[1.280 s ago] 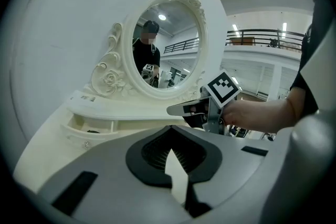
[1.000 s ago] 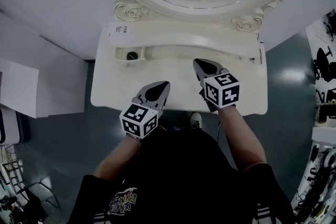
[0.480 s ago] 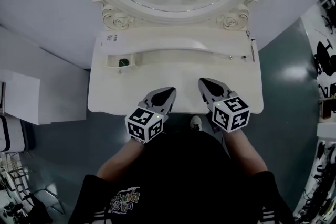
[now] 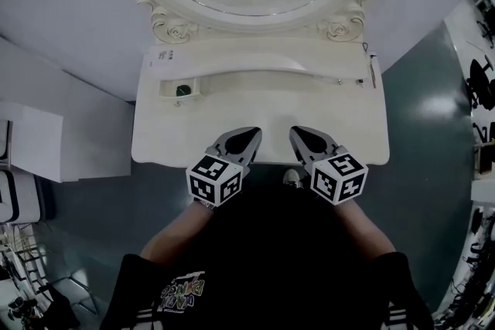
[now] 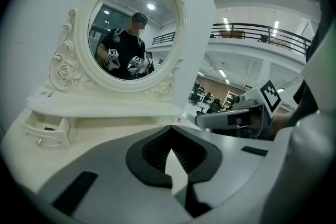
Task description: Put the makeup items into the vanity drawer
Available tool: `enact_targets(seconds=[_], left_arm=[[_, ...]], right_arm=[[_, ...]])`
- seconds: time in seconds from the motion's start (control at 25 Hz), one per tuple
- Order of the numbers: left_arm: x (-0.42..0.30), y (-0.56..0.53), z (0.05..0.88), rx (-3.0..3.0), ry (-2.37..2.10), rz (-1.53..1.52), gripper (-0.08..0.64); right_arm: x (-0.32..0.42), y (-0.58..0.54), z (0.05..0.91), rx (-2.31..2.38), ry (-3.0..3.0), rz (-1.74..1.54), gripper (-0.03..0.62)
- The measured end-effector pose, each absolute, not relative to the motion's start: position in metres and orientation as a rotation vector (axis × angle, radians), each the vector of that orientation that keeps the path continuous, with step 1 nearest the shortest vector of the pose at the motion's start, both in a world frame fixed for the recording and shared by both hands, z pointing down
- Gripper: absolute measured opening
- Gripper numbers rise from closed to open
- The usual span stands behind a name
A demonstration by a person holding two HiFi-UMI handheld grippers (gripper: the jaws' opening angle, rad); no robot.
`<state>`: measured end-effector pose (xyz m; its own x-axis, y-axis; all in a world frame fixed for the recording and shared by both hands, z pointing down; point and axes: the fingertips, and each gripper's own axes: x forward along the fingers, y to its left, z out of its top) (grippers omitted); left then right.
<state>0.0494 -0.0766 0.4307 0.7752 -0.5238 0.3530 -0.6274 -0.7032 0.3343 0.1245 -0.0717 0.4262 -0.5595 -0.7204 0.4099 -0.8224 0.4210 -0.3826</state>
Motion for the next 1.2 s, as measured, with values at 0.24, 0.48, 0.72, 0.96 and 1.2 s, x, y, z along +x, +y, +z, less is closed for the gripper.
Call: enact_targets(seconds=[0.24, 0.48, 0.72, 0.96, 1.2], left_arm=[[0.038, -0.078, 0.431, 2.529, -0.882, 0.339, 0.0], [0.03, -0.08, 0.435, 2.509, -0.891, 0.335, 0.0], [0.021, -0.082, 0.438, 2.493, -0.908, 0.329, 0.0], [0.015, -0.085, 0.439, 2.485, -0.924, 0.325, 0.0], [0.014, -0.089, 0.44, 2.482, -0.927, 0.329, 0.0]], right_arm=[[0.112, -0.076, 0.427, 1.356, -2.512, 0.845, 0.029], [0.101, -0.077, 0.429, 1.322, -2.512, 0.831, 0.029], [0.092, -0.081, 0.432, 1.29, -2.513, 0.833, 0.029], [0.082, -0.084, 0.434, 1.256, -2.518, 0.826, 0.029], [0.079, -0.088, 0.436, 1.24, -2.52, 0.826, 0.029]])
